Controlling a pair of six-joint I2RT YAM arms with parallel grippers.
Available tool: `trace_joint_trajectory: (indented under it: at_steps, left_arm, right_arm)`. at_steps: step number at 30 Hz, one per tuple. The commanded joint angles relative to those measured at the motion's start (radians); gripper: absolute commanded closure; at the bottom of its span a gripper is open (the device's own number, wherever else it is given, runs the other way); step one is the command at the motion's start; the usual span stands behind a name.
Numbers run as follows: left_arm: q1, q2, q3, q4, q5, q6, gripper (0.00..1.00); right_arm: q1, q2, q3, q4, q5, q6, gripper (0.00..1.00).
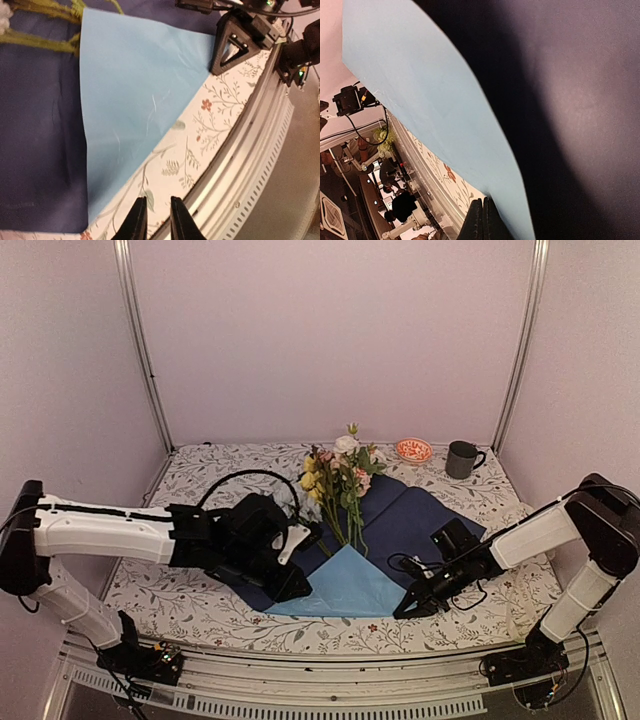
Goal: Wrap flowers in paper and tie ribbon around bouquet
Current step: Adjust the one-fourth folded wrapping paper at the center of the board.
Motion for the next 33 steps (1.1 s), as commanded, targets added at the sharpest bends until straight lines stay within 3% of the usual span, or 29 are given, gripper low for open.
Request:
trace_joint_trajectory:
  at_steps: [1, 8, 11, 14, 20, 22, 24, 25, 27, 28, 30, 33]
  left_arm:
    - [0.000, 0.292, 0.192, -0.049, -0.051, 0.174, 0.82]
    - [0.006, 0.494, 0.309, -0.081, -0.102, 0.235, 0.81]
    - [0.010, 0.519, 0.322, -0.118, -0.103, 0.235, 0.81]
    - [0.016, 0.511, 0.309, -0.115, -0.095, 0.232, 0.81]
    - [0.032, 0.522, 0.309, -0.107, -0.063, 0.252, 0.81]
    - [0.035, 0.524, 0.309, -0.104, -0.055, 0.259, 0.81]
    - [0.037, 0.525, 0.309, -0.105, -0.049, 0.262, 0.81]
    - [0.038, 0.525, 0.309, -0.104, -0.045, 0.264, 0.81]
    - [0.041, 0.525, 0.310, -0.105, -0.043, 0.267, 0.81]
    - [0.040, 0.524, 0.311, -0.105, -0.043, 0.267, 0.81]
    - [0.040, 0.525, 0.315, -0.103, -0.045, 0.269, 0.81]
    - [0.040, 0.526, 0.318, -0.100, -0.039, 0.277, 0.81]
  right_arm:
    - [-0.002, -0.026, -0.008, -0.128, 0.169, 0.027, 0.99]
    - [0.047, -0.066, 0.045, -0.209, 0.282, 0.084, 0.93]
    - [0.073, -0.109, 0.095, -0.314, 0.385, 0.103, 0.84]
    - [0.077, -0.210, 0.167, -0.463, 0.554, 0.127, 0.46]
    - [0.070, -0.359, 0.377, -0.660, 0.862, 0.167, 0.00]
    - [0.056, -0.398, 0.371, -0.612, 0.903, 0.189, 0.01]
    - [0.012, -0.408, 0.350, -0.584, 0.837, 0.269, 0.01]
    - [-0.004, -0.405, 0.338, -0.576, 0.777, 0.294, 0.10]
    - [-0.023, -0.378, 0.321, -0.626, 0.677, 0.355, 0.45]
    - [-0.025, -0.360, 0.315, -0.679, 0.634, 0.396, 0.54]
    - [-0.022, -0.336, 0.290, -0.735, 0.546, 0.516, 0.58]
    - [0.012, -0.374, 0.246, -0.714, 0.515, 0.606, 0.52]
